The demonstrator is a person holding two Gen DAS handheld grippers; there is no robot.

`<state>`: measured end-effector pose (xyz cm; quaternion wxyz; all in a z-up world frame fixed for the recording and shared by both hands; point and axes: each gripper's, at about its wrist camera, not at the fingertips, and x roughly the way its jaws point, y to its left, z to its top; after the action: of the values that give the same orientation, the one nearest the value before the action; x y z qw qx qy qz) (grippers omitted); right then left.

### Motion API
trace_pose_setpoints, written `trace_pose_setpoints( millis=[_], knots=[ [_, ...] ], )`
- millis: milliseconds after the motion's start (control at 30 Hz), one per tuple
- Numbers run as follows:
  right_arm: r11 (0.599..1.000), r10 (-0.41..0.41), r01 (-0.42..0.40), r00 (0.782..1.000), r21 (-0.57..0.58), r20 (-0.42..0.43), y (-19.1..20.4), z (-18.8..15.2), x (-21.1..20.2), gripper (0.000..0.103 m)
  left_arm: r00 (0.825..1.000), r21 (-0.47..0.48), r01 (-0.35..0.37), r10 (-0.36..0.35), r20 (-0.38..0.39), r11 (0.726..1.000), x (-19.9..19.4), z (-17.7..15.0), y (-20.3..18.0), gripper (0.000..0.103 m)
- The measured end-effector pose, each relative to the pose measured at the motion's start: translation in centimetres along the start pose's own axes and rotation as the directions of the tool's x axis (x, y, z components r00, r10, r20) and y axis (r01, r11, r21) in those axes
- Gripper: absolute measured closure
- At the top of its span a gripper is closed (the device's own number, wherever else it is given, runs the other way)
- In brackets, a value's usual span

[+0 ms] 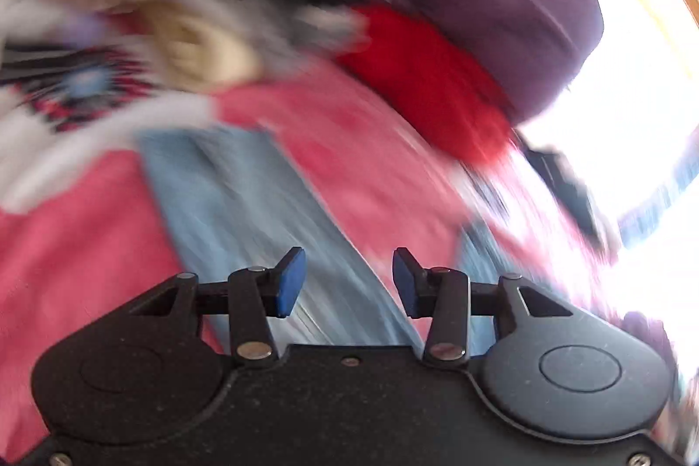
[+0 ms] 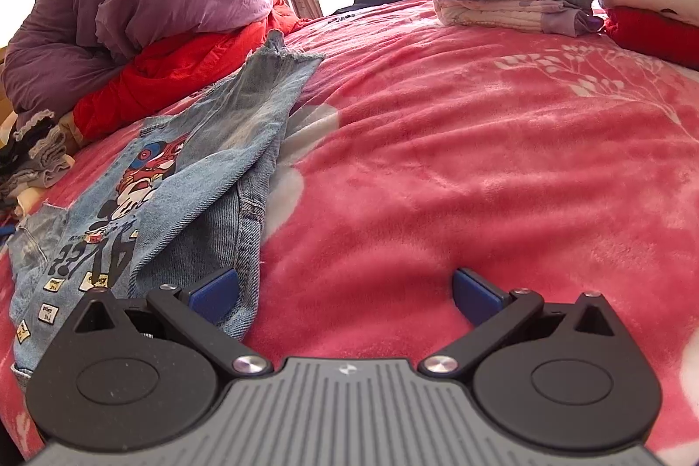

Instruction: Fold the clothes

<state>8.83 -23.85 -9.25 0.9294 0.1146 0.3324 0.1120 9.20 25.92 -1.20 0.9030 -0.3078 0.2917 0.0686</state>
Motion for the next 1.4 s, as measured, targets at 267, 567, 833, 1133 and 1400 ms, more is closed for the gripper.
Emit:
trace_pose_setpoints(
  millis=[267, 567, 833, 1133, 1400],
  knots=[
    [1.0, 0.008, -0.008, 1.0, 0.012, -0.002, -0.1, 0.1, -0.2, 0.0, 0.952, 0.567, -0.059, 0.217, -0.215, 0.822, 1.6, -8.5, -6.4, 0.057],
    [0.999, 0.04, -0.04, 0.999, 0.034, -0.001, -0.6, 0.1, -0.7, 0.0, 0.951, 0.492, -0.118, 0.24, -0.194, 0.863, 0.0, -8.9, -6.3, 0.052],
    [0.977, 0.129, -0.134, 0.991, 0.164, 0.041, -2.3, 1.2, -1.3, 0.002, 0.993, 0.182, 0.051, -0.031, -0.111, 0.982, -1.2, -8.9, -9.1, 0.045],
    [0.957, 0.208, -0.217, 0.976, 0.194, 0.065, -2.7, 4.3, -0.1, 0.032, 0.988, 0.307, 0.031, 0.017, -0.152, 0.951, 2.3, -10.9, -11.4, 0.043],
    [0.966, 0.225, -0.224, 0.974, 0.128, 0.004, -0.6, 10.1, 4.1, 0.032, 0.988, 0.44, -0.03, 0.093, -0.122, 0.897, 3.7, -11.7, -11.9, 0.036]
  ],
)
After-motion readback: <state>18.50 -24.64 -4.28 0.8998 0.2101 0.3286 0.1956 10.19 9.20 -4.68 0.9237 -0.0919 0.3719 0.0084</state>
